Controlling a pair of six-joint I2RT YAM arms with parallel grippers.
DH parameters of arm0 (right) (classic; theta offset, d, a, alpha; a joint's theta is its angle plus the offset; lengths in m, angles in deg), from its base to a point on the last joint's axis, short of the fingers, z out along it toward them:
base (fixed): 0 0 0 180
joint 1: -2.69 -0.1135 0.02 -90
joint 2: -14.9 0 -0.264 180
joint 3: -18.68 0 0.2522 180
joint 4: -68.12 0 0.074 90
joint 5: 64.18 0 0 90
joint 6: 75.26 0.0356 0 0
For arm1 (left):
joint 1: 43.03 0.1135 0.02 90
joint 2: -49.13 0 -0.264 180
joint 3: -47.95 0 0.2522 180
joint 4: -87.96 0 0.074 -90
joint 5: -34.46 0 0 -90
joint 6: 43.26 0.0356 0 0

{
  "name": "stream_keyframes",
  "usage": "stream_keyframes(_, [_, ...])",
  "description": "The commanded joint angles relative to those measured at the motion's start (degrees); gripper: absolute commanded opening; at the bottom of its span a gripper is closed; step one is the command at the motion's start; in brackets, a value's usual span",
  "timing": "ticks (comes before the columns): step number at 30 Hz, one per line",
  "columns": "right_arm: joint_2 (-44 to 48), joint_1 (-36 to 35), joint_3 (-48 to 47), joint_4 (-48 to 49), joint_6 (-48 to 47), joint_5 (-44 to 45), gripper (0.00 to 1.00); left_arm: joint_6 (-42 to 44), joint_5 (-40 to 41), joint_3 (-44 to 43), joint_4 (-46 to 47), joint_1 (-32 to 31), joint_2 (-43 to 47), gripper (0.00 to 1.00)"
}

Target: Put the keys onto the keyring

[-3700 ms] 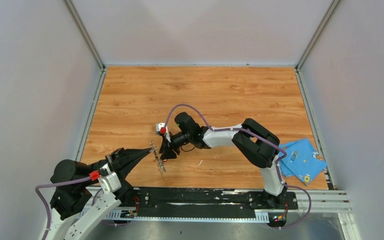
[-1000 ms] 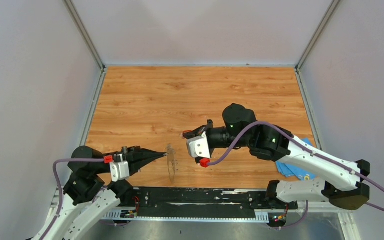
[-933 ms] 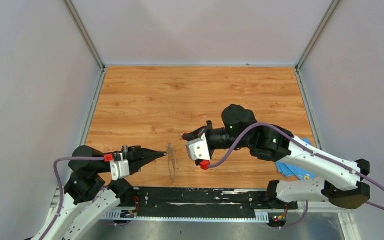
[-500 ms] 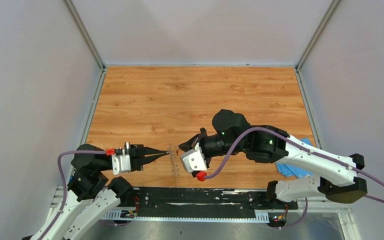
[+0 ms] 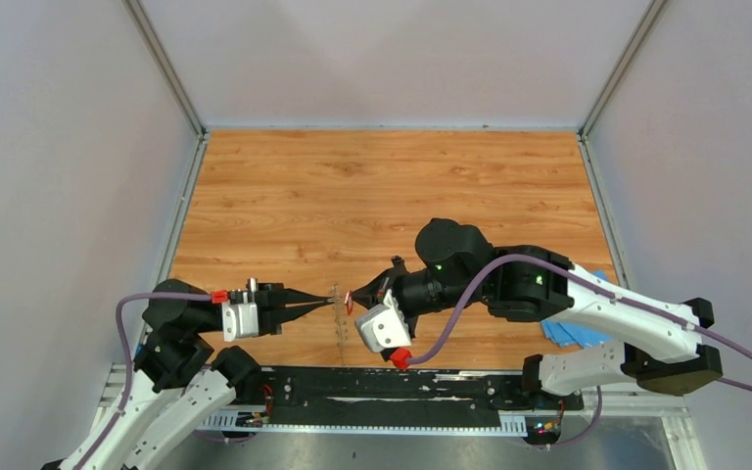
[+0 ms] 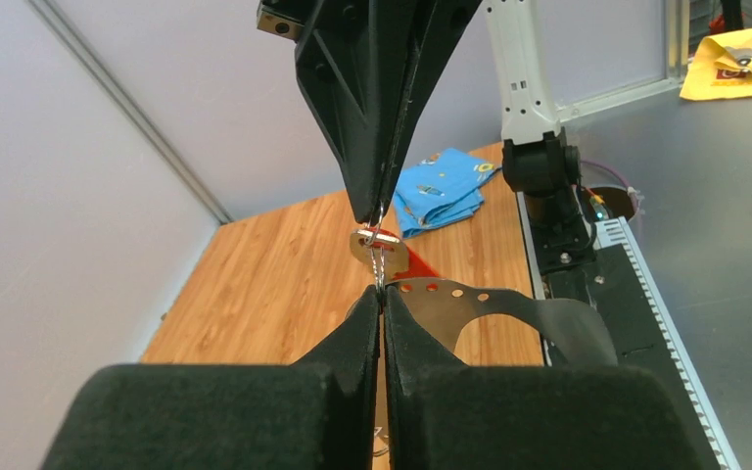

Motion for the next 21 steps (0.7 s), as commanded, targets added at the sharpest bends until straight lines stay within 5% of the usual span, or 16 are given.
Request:
stream_keyframes(1, [-1.24, -1.15, -2.38, -2.32, -1.41, 0.53, 0.0, 1.61, -2.48, -0.23, 1.04, -0.07, -0.91, 0.0])
stream_keyframes(21, [-2.4, -2.98, -3.46, -4.49, -3.21, 1.33, 0.0, 2.38, -4.62, -1.02, -1.76, -0.08, -1.2, 0.0])
